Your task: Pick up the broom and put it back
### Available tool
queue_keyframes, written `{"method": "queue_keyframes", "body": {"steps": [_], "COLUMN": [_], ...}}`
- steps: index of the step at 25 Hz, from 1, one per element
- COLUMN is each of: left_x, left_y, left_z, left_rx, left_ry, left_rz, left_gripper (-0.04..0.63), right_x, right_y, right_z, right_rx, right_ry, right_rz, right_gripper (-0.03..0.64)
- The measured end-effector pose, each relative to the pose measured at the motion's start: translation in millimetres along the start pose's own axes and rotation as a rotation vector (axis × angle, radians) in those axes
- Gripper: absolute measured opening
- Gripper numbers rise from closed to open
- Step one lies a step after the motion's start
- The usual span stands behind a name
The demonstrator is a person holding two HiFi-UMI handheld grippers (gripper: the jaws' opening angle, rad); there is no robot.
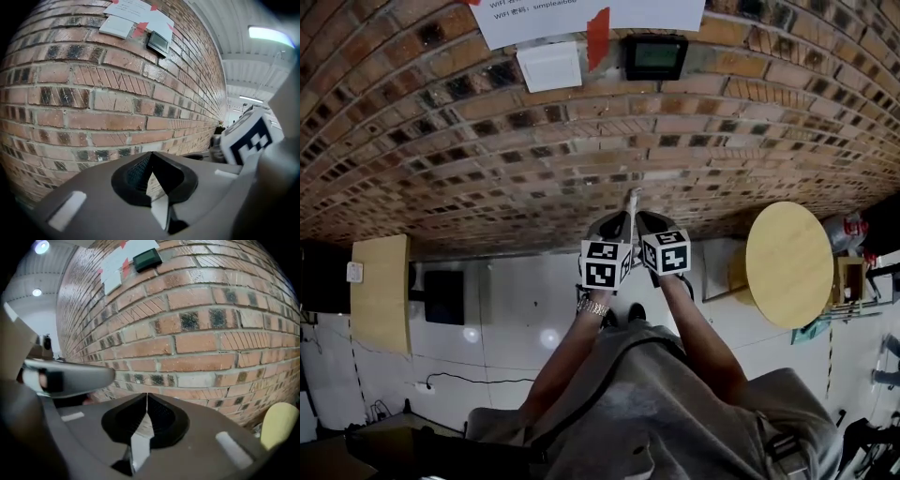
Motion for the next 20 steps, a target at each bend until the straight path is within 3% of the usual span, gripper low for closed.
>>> {"method": "queue_keyframes", "body": {"steps": [3,6,9,13,17,20], "left_x": [-11.8,-19.9,-17.8,-6.6,-0.3,-1.3], "left_y": [2.4,4.9,1.7,-2.3,-1.0,-2.4], "left_z": [0.0,6.2,7.9,1.3,-8.2,-13.2], "left_rx": [-0.009,-0.010,-0.012,-0.037,-0.068,-0.083], "left_ry": [-0.007,-0.005,-0.019,-0.043,-0.063,-0.071], "left_rz": [0.016,0.030,0.020,0.001,-0.015,-0.007], "left_gripper": [0.006,0.006,0.006,0.006,0.006,0.006], "right_x": [28.5,87.5,125.5,132.2,120.8,120.2], "right_y": [70.5,143.9,184.3,204.1,222.5,223.0], "right_z": [39.7,69.5,78.5,83.4,89.4,90.0], "right_rx": [0.049,0.054,0.052,0.102,0.142,0.126], "right_ry": [0.041,0.042,0.034,0.037,-0.036,-0.035], "right_rz": [-0.068,-0.275,-0.397,-0.479,-0.462,-0.448], "right_gripper": [0.119,0.172,0.172,0.167,0.101,0.100]}}
Point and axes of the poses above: the fingertips, and each gripper's own axes: y forward along the fingers, z to its right, x out of its underside, the point moved 4 cm from there along -y, backward along the fingers, and after that the axes turned 4 degrees about x, right-handed, at the moved point
